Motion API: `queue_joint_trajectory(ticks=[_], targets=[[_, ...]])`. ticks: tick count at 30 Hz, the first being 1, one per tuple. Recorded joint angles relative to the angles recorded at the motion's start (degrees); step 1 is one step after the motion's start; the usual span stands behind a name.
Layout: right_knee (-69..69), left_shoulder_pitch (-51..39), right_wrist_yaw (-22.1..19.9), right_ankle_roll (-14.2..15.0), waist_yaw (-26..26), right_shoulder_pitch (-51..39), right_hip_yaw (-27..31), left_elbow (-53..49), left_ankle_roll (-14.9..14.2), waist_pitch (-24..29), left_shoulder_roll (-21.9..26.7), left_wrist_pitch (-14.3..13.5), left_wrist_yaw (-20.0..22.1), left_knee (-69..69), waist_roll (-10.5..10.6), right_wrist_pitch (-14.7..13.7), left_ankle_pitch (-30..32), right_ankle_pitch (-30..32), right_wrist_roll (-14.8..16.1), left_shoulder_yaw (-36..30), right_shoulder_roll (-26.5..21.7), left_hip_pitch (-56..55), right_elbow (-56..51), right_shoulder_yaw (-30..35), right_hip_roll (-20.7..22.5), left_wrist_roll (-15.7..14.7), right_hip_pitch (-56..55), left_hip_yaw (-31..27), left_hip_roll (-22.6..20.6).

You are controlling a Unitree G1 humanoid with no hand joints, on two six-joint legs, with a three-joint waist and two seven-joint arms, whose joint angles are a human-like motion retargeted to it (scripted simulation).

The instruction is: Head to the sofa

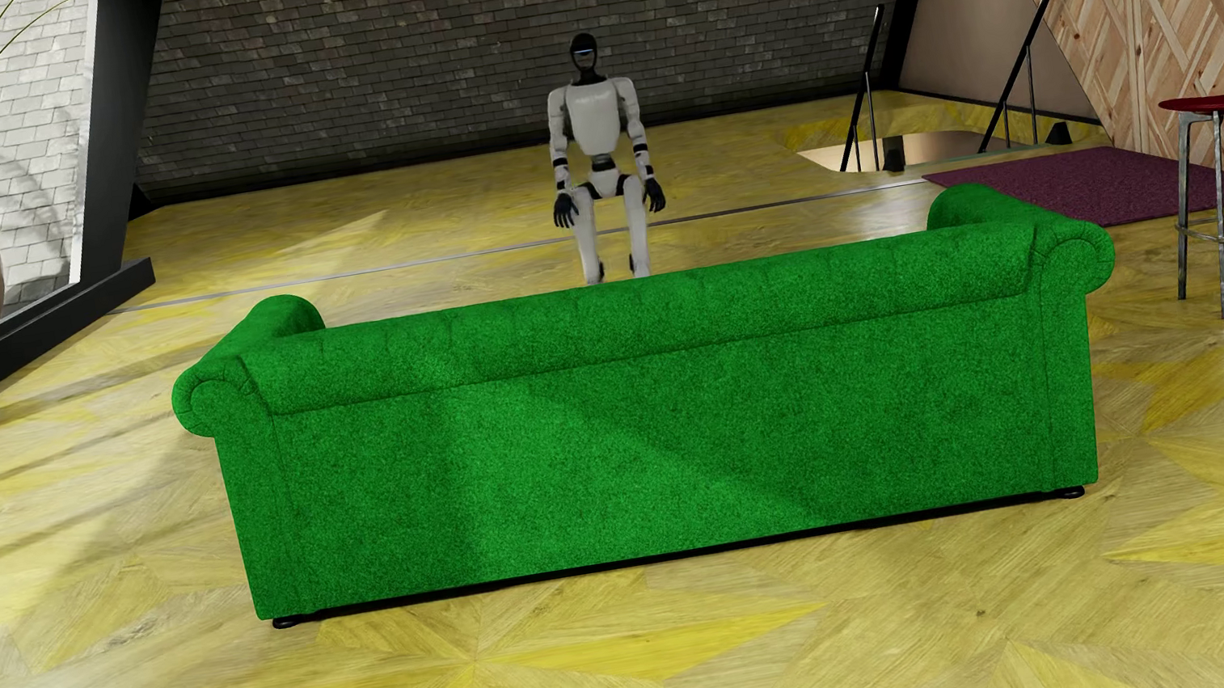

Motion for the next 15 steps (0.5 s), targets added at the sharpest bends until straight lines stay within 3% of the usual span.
queue_joint_trajectory(ticks=[3,5,7,8,11,13,14,15], targets=[[8.3,-3.9,-0.7,-3.3,-0.8,3.0,0.1,1.4,0.2,0.8,0.4,-1.4,-0.2,-1.4,-1.8,-1.4,-4.8,-9.5,5.1,-2.0,-3.6,7.5,-7.4,-5.6,-1.5,2.6,-13.6,1.8,-2.8],[2.1,-6.7,-2.4,-6.9,-2.3,5.8,0.7,1.1,0.4,1.2,0.8,-2.4,-0.3,-2.2,-2.4,-1.1,-7.8,-18.4,9.3,-3.1,-4.0,12.1,-13.5,-11.0,-0.6,3.7,-20.2,1.1,-4.5],[-12.1,-8.7,-3.6,-8.2,-3.9,8.3,0.4,-0.9,0.6,1.3,1.5,-3.8,0.2,-3.8,-2.6,-1.0,-9.9,-21.6,11.8,-4.0,-3.6,16.6,-18.0,-14.1,-0.7,3.7,-24.1,-0.2,-5.6],[-21.4,-9.5,-4.2,-9.8,-4.7,8.7,-0.5,-2.0,0.6,1.3,1.9,-4.3,0.6,-5.1,-2.7,-0.6,-10.6,-21.8,11.7,-4.5,-2.8,18.9,-19.0,-14.2,-1.1,3.1,-24.8,-1.0,-6.1],[-50.5,-11.2,-5.6,-9.5,-6.5,10.6,-3.6,-4.1,0.3,0.9,2.8,-4.7,1.5,-9.6,-2.7,-0.8,-11.0,-17.3,9.2,-6.1,-2.0,25.9,-19.2,-13.0,-1.4,1.6,-22.8,-3.7,-7.2],[-54.0,-11.5,-6.7,-9.1,-7.4,11.9,-4.3,-4.4,-0.1,0.6,2.9,-4.6,3.1,-9.1,-2.4,-0.8,-11.6,-16.9,7.6,-7.0,-1.0,29.8,-17.4,-13.3,-0.7,1.2,-22.2,-5.7,-7.5],[-50.9,-11.0,-7.2,-12.9,-7.8,12.6,-3.7,-4.2,-0.5,0.4,2.9,-4.3,3.7,-8.3,-2.1,-0.7,-11.2,-13.5,7.3,-7.3,-0.1,31.5,-16.0,-13.8,0.1,1.1,-22.4,-6.7,-7.1],[-48.4,-10.0,-7.5,-13.9,-8.1,13.4,-3.6,-4.0,-1.0,0.2,2.9,-3.9,4.0,-6.8,-1.6,-0.5,-9.4,-9.8,7.0,-7.2,0.9,32.9,-14.4,-14.3,0.8,0.8,-22.0,-7.5,-6.3]])
